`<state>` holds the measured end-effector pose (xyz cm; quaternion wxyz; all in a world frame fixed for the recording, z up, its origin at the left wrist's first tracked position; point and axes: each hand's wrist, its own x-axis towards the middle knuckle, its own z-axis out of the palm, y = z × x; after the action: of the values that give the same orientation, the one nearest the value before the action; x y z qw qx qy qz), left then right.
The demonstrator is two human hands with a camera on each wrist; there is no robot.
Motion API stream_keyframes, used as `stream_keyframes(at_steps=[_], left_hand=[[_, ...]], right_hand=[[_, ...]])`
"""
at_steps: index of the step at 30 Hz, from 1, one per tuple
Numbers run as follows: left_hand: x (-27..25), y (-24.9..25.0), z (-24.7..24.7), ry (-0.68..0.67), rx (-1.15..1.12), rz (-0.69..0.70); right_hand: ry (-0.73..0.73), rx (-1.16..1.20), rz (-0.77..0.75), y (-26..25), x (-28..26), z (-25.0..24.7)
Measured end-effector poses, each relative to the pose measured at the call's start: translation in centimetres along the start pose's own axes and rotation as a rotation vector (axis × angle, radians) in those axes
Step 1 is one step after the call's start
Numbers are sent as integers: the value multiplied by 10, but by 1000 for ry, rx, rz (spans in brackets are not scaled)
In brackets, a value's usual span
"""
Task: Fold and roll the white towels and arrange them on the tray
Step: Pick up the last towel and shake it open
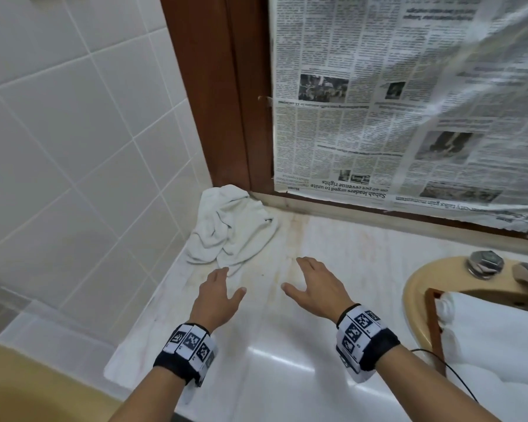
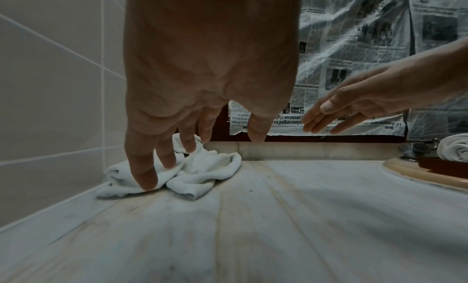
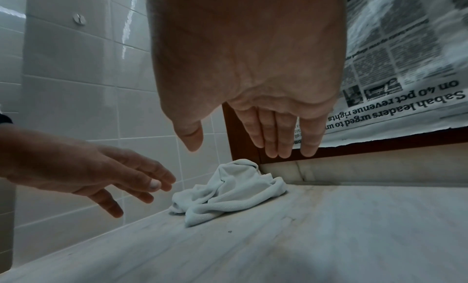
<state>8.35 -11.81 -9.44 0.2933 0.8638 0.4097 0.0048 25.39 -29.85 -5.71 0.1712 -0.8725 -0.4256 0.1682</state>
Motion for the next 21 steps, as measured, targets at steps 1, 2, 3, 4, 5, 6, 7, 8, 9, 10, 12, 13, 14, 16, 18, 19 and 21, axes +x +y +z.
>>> stream_keyframes(at_steps=[1, 2, 3, 4, 5, 6, 7, 8, 9, 10, 12, 13, 14, 16, 18, 19, 21], left_hand=[[9, -5, -3, -6, -2, 0], [18, -10, -5, -9, -3, 6], [28, -16, -8, -9, -1, 18], [38, -20, -12, -10, 2, 34], [49, -25, -14, -10, 5, 53], [59, -28, -17, -11, 10, 72], [70, -31, -19, -11, 18, 93], [81, -34, -22, -9, 28, 117], [90, -34, -24, -4, 36, 137], [101, -35, -26, -1, 42, 155], [126, -38, -30, -1, 63, 182], [137, -38, -31, 2, 84, 196], [147, -38, -32, 4, 109, 213], [166, -37, -33, 10, 150, 240], [183, -35, -34, 10, 167, 236], [190, -34, -35, 7, 167, 231], [203, -32, -36, 3, 169, 219]], right_hand=[[-7, 2, 11, -3, 9, 3], [-14, 5, 24, -7, 19, 7], [-19, 11, 38, -11, 28, 10], [-21, 18, 52, -15, 38, 14], [-23, 22, 68, -20, 48, 18], [-27, 25, 85, -24, 57, 22], [-28, 28, 102, -27, 67, 26], [-28, 33, 122, -31, 78, 30], [-27, 38, 142, -34, 87, 34], [-25, 42, 160, -37, 97, 38], [-6, 51, 187, -42, 120, 47], [7, 51, 198, -44, 131, 51], [19, 50, 209, -45, 141, 54], [41, 58, 236, -44, 162, 62], [64, 60, 262, -41, 181, 67], [79, 59, 276, -39, 190, 70], [110, 93, 316, -36, 208, 75]])
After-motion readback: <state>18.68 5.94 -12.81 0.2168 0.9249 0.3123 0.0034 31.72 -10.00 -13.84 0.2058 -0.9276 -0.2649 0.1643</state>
